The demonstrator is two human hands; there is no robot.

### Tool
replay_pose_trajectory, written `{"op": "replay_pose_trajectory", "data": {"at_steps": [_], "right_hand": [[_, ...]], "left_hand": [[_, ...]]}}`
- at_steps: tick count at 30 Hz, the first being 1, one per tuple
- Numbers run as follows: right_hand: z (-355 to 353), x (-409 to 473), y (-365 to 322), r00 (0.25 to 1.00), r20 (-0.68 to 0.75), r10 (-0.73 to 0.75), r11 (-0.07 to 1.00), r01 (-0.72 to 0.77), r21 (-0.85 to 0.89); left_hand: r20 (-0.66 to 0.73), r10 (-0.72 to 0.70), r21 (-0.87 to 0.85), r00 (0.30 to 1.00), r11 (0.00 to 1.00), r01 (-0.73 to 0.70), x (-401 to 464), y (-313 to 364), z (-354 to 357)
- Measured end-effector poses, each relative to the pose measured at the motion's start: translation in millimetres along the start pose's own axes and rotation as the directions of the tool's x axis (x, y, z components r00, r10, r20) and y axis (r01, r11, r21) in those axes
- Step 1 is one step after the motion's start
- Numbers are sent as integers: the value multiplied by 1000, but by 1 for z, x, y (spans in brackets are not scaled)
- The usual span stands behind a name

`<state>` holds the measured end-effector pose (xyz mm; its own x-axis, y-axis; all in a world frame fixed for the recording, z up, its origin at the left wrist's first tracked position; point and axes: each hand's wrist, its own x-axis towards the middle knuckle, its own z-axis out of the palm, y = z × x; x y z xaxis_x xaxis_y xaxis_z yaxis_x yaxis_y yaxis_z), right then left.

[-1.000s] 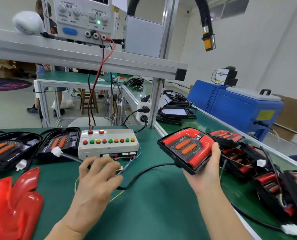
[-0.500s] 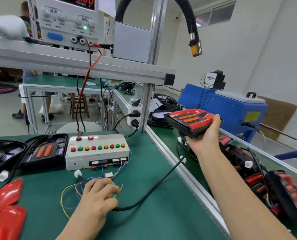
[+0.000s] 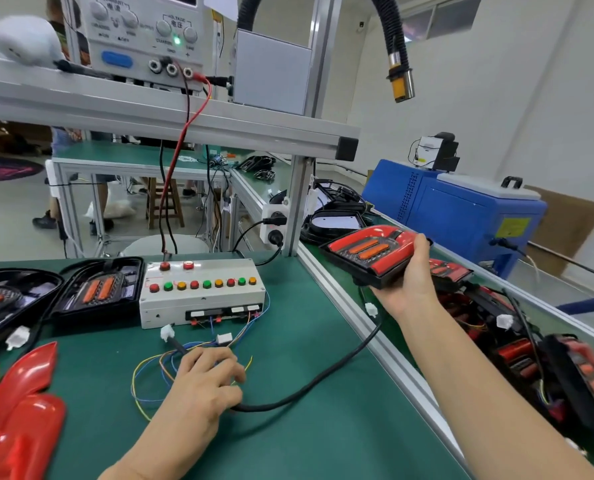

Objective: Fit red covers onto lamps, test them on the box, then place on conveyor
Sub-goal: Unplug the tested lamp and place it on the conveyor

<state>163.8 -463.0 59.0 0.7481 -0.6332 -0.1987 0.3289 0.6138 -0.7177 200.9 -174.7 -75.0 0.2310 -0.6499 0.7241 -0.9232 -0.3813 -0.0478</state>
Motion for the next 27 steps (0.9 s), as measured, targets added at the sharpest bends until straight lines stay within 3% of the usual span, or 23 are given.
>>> {"op": "replay_pose_trajectory", "data": {"at_steps": [6,12,23,25,27], "right_hand": [[-16,2,31,991,-120,62,981,-83,-177],[-25,7,54,984,-175,-43,893,-41,-449],[-13,20,72,974,-223,-36,809,-103,-578],[-13,21,75,966,-193,-173,719,-10,-695],[-15,19,75,938,-117,-327,533,81,-842]], "left_hand": [[32,8,16,999,1000,-9,0,3,-2],[60,12,1,998,1000,-12,-1,4,-2],[129,-9,-66,992,998,17,-1,2,-6],[109,14,-30,994,999,-11,0,4,-7],[94,37,-2,995,999,-37,0,6,-7]]}}
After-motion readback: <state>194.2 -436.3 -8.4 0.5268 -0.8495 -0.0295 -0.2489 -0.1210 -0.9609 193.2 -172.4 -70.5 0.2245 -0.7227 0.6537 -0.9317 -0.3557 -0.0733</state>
